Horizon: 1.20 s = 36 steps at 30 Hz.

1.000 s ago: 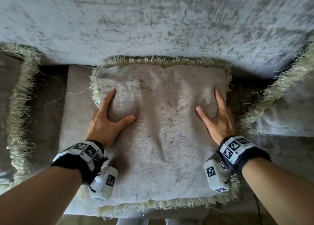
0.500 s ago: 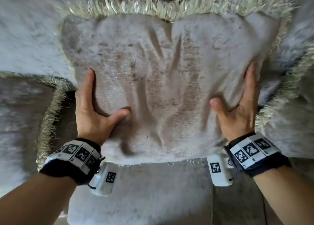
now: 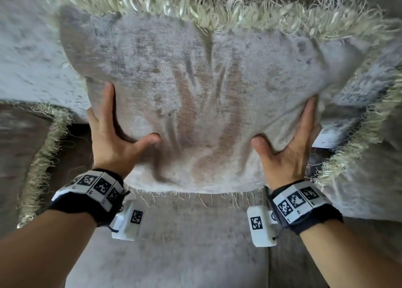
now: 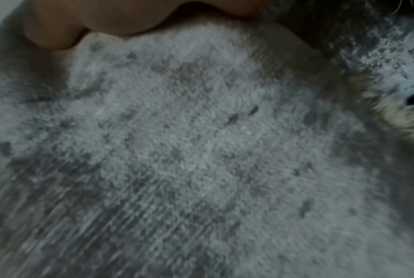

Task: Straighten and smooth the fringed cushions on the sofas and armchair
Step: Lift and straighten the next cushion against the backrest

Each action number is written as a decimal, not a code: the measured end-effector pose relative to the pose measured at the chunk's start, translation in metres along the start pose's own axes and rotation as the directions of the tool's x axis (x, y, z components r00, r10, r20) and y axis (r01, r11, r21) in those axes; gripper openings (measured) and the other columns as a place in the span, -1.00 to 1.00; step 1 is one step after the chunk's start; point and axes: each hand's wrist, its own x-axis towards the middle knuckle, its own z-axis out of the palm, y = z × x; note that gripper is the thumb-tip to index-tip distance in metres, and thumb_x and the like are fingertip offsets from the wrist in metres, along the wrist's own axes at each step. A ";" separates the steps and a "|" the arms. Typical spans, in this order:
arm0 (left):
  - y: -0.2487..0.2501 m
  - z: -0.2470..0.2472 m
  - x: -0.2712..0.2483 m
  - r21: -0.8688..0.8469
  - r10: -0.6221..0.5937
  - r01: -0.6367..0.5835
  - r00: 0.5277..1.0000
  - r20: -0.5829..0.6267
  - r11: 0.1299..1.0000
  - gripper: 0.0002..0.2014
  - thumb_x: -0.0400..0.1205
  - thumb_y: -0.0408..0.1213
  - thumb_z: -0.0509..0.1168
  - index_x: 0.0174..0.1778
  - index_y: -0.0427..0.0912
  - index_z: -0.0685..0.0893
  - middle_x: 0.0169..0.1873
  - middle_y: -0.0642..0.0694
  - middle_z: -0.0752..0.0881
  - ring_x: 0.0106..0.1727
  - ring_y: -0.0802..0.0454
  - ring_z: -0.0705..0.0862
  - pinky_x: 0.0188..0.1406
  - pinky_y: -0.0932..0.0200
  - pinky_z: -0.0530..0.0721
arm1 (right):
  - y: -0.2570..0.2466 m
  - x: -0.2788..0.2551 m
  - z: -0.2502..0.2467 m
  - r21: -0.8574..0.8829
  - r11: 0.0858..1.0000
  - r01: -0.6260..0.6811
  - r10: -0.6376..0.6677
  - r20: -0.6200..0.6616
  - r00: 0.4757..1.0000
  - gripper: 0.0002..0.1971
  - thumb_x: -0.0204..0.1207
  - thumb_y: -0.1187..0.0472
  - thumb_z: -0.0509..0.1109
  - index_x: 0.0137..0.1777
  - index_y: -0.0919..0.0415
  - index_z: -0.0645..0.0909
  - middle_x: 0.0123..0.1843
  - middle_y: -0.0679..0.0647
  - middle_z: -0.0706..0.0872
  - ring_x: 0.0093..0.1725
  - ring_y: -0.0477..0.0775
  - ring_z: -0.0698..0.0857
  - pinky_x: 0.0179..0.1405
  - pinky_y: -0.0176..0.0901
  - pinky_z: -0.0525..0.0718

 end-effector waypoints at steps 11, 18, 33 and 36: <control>0.030 -0.035 -0.003 0.111 -0.168 0.165 0.986 0.020 0.980 -0.13 0.33 0.19 0.57 0.59 0.27 0.43 0.58 -0.15 0.28 0.54 0.13 0.32 0.46 0.54 0.24 | -0.018 -0.008 -0.009 -0.162 0.985 0.060 -0.078 -0.109 0.991 -0.09 0.38 -0.46 0.39 0.65 -0.02 0.31 0.50 0.33 0.26 0.51 0.31 0.33 0.38 0.38 0.52; 0.081 -0.114 0.007 0.335 -0.237 0.153 0.944 0.228 0.930 -0.58 0.61 0.03 0.43 0.37 0.02 0.68 0.21 0.03 0.74 0.11 0.13 0.73 0.06 0.31 0.58 | -0.125 0.017 -0.003 -0.234 0.876 0.421 -0.382 0.194 0.903 -0.50 0.54 -0.22 0.39 0.25 0.18 0.66 0.16 0.17 0.64 0.15 0.19 0.61 0.16 0.15 0.57; 0.169 -0.399 -0.030 0.728 -0.452 0.056 0.815 0.362 0.684 -0.53 0.64 0.16 0.34 0.48 0.23 0.52 0.20 0.10 0.77 0.19 -0.02 0.74 0.34 -0.24 0.64 | -0.407 -0.044 0.049 -0.258 0.415 0.872 -0.180 0.917 0.357 -0.32 0.50 -0.45 0.22 0.49 -0.03 0.47 0.27 0.09 0.71 0.22 0.23 0.66 0.15 0.16 0.67; 0.169 -0.453 -0.039 0.725 -0.398 0.001 0.836 0.377 0.689 -0.52 0.64 0.14 0.33 0.49 0.18 0.52 0.18 0.10 0.77 0.19 -0.02 0.74 0.35 -0.24 0.63 | -0.459 -0.081 0.066 -0.252 0.375 0.892 -0.183 0.923 0.338 -0.33 0.52 -0.43 0.23 0.50 -0.03 0.47 0.27 0.06 0.71 0.19 0.20 0.67 0.08 0.06 0.66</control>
